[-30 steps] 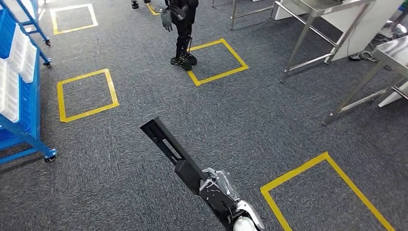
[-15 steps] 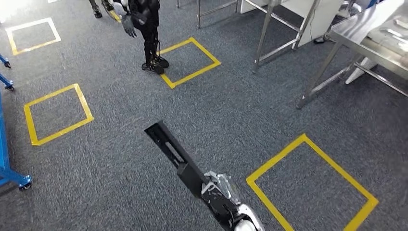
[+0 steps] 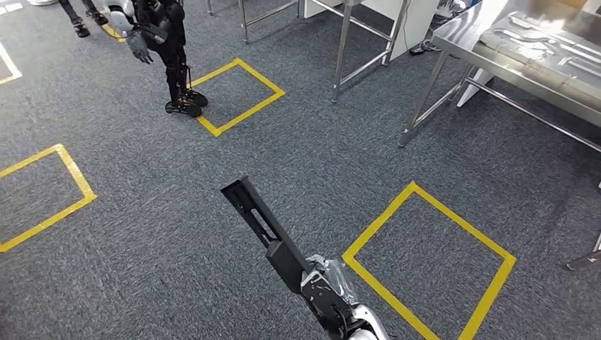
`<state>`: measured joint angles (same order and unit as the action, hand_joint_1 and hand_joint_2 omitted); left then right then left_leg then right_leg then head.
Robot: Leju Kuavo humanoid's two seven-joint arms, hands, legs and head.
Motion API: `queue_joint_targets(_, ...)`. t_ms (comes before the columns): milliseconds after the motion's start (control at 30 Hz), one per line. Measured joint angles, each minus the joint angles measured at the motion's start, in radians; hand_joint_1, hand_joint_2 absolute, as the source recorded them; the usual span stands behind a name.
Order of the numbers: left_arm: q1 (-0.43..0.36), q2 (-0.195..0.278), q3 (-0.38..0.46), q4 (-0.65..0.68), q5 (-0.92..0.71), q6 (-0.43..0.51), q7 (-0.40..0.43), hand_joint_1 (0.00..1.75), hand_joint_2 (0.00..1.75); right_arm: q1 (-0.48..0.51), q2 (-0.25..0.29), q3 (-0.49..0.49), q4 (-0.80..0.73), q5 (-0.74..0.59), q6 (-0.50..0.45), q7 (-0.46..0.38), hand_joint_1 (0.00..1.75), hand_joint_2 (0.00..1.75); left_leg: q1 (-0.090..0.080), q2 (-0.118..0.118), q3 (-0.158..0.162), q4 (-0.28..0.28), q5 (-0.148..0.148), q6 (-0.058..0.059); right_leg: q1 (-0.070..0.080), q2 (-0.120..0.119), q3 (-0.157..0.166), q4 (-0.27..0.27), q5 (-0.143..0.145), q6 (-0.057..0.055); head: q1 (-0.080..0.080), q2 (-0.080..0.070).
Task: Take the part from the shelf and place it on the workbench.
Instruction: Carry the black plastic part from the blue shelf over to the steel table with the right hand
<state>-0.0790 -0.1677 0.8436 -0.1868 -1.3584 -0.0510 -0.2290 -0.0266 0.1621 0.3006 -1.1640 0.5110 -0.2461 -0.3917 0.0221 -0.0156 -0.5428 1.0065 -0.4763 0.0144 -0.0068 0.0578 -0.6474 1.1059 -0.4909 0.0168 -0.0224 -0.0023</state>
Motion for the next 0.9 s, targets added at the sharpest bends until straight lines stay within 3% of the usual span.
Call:
queue_joint_targets(67,0.003,0.001,-0.001,0.000,0.004,0.000,-0.013,0.00,1.75,-0.009,0.001,0.000,0.001,0.006,-0.002,0.004,1.75,1.75,-0.004,0.024,0.000,-0.002,-0.001,0.005,-0.001,-0.040,-0.065,0.129,-0.059,0.005,0.000,0.000)
queue_joint_targets(133,0.005,0.002,-0.001,0.000,0.005,0.000,-0.021,0.00,1.75,-0.012,0.001,0.000,0.003,0.013,-0.004,0.010,1.75,1.75,-0.006,0.048,0.001,-0.001,-0.003,0.006,-0.004,-0.050,-0.101,0.201,-0.072,0.008,0.000,0.000)
queue_joint_targets(167,0.005,0.002,-0.001,0.000,0.005,0.000,-0.024,0.00,1.75,-0.012,0.000,0.000,0.004,0.014,-0.004,0.012,1.75,1.75,-0.006,0.058,0.003,-0.001,-0.005,0.005,-0.005,-0.054,-0.094,0.186,-0.053,0.008,0.000,0.000)
queue_joint_targets(200,0.005,0.001,-0.002,0.000,0.004,0.000,-0.026,0.00,1.75,-0.012,0.000,0.000,0.005,0.015,-0.005,0.013,1.75,1.75,-0.006,0.068,0.007,-0.001,-0.008,0.003,-0.004,-0.063,-0.065,0.130,-0.020,0.005,0.000,0.000)
queue_joint_targets(267,0.005,0.000,-0.003,0.000,0.004,0.000,-0.028,0.00,1.75,-0.016,0.001,0.000,0.005,0.016,-0.005,0.014,1.75,1.75,-0.009,0.085,0.014,0.000,-0.015,-0.005,0.005,-0.112,0.007,-0.009,0.032,-0.008,0.000,0.000)
queue_joint_targets(333,0.005,-0.001,-0.004,0.000,0.004,0.000,-0.029,0.00,1.75,-0.023,0.001,0.000,0.005,0.016,-0.006,0.014,1.75,1.75,-0.015,0.103,0.020,0.000,-0.022,-0.015,0.017,-0.144,0.039,-0.077,0.044,-0.020,0.000,0.000)
queue_joint_targets(400,0.004,-0.001,-0.004,0.000,0.004,0.000,-0.034,0.00,1.75,-0.025,0.001,0.000,0.005,0.019,-0.007,0.014,1.75,1.75,-0.018,0.124,0.026,-0.002,-0.027,-0.024,0.018,-0.123,0.039,-0.082,0.044,-0.030,0.000,0.000)
queue_joint_targets(467,0.002,0.000,-0.006,0.000,0.001,0.001,-0.043,0.00,1.75,-0.024,0.002,0.000,0.005,0.026,-0.008,0.014,1.75,1.75,-0.016,0.103,0.026,0.020,-0.049,-0.035,0.011,-0.097,0.045,-0.090,0.047,-0.040,0.000,0.000)
queue_joint_targets(500,0.002,0.000,-0.007,-0.001,-0.002,0.002,-0.045,0.00,1.75,-0.024,0.003,0.000,0.005,0.030,-0.008,0.015,1.75,1.75,-0.014,0.079,0.010,0.060,-0.073,-0.040,0.007,-0.085,0.049,-0.094,0.049,-0.046,0.000,0.000)
queue_joint_targets(567,0.003,0.000,-0.010,0.000,-0.005,0.001,-0.041,0.00,1.75,-0.023,0.006,0.000,0.005,0.033,-0.009,0.015,1.75,1.75,-0.011,0.035,-0.051,0.187,-0.132,-0.046,0.006,-0.061,0.050,-0.094,0.048,-0.053,0.000,0.000)
queue_joint_targets(600,0.002,0.000,-0.012,0.000,-0.006,-0.002,-0.035,0.00,1.75,-0.020,0.007,-0.001,0.006,0.035,-0.009,0.014,1.75,1.75,-0.011,0.028,-0.083,0.246,-0.150,-0.048,0.006,-0.049,0.050,-0.093,0.048,-0.054,0.000,0.000)
queue_joint_targets(633,0.000,0.000,-0.012,0.000,-0.006,-0.007,-0.026,0.00,1.75,-0.017,0.007,-0.002,0.006,0.037,-0.009,0.014,1.75,1.75,-0.011,0.025,-0.102,0.276,-0.150,-0.049,0.006,-0.035,0.051,-0.092,0.048,-0.054,0.000,0.000)
queue_joint_targets(667,-0.002,0.000,-0.012,0.000,-0.005,-0.013,-0.015,0.00,1.75,-0.015,0.007,-0.002,0.006,0.039,-0.008,0.014,1.75,1.75,-0.011,0.024,-0.104,0.269,-0.129,-0.049,0.006,-0.020,0.051,-0.090,0.047,-0.054,0.000,0.000)
queue_joint_targets(700,-0.003,0.000,-0.013,0.000,-0.002,-0.021,-0.004,0.00,1.75,-0.013,0.007,-0.003,0.007,0.040,-0.008,0.012,1.75,1.75,-0.010,0.019,-0.090,0.226,-0.091,-0.047,0.005,-0.005,0.052,-0.087,0.046,-0.052,0.000,0.000)
queue_joint_targets(767,0.001,0.001,-0.012,0.000,0.007,-0.036,0.016,0.00,1.75,-0.013,0.007,-0.004,0.009,0.037,-0.008,0.007,1.75,1.75,-0.007,-0.020,-0.043,0.102,-0.021,-0.041,0.003,0.023,0.051,-0.080,0.042,-0.046,0.000,0.000)
queue_joint_targets(833,0.004,0.002,-0.012,0.000,0.014,-0.048,0.028,0.00,1.75,-0.014,0.006,-0.005,0.011,0.031,-0.011,0.001,1.75,1.75,-0.004,-0.064,-0.019,0.028,-0.004,-0.033,0.001,0.044,0.039,-0.073,0.043,-0.035,0.000,0.000)
queue_joint_targets(867,0.004,0.002,-0.012,0.000,0.016,-0.052,0.031,0.00,1.75,-0.014,0.006,-0.005,0.013,0.029,-0.012,-0.001,1.75,1.75,-0.005,-0.072,-0.017,0.022,-0.007,-0.028,-0.001,0.052,0.032,-0.072,0.047,-0.028,0.000,0.000)
queue_joint_targets(900,0.004,0.001,-0.011,0.000,0.017,-0.055,0.032,0.00,1.75,-0.014,0.005,-0.006,0.014,0.028,-0.013,-0.002,1.75,1.75,-0.004,-0.065,-0.016,0.014,-0.006,-0.023,-0.001,0.062,0.027,-0.073,0.050,-0.020,0.000,0.000)
